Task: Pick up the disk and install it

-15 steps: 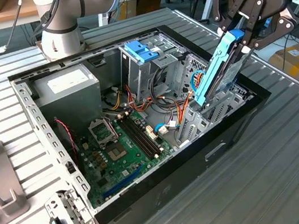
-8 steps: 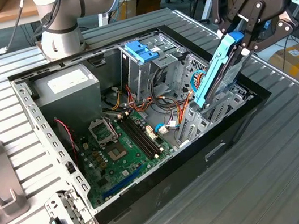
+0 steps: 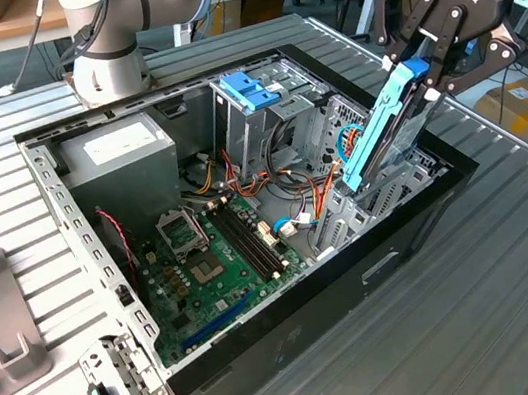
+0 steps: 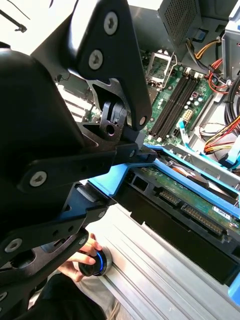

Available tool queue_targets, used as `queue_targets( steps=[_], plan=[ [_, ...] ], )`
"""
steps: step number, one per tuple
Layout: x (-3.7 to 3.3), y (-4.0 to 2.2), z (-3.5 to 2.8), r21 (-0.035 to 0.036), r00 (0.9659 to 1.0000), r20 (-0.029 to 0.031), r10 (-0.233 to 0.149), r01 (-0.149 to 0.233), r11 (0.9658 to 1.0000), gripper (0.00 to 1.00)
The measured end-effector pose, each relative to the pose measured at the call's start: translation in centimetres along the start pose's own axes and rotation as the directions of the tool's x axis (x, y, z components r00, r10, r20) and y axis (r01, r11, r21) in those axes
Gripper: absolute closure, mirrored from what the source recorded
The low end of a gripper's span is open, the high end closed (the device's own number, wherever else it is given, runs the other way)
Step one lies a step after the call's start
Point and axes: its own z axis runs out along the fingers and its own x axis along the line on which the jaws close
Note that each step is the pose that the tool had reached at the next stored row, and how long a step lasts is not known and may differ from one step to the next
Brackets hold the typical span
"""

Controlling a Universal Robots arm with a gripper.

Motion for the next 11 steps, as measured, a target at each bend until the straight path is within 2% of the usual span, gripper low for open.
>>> queue_targets(
  steps=[11],
  plan=[
    [0.08, 0.14, 0.30, 0.0000, 1.0000, 0.0000, 0.000, 0.000, 1.0000, 0.63]
  ],
)
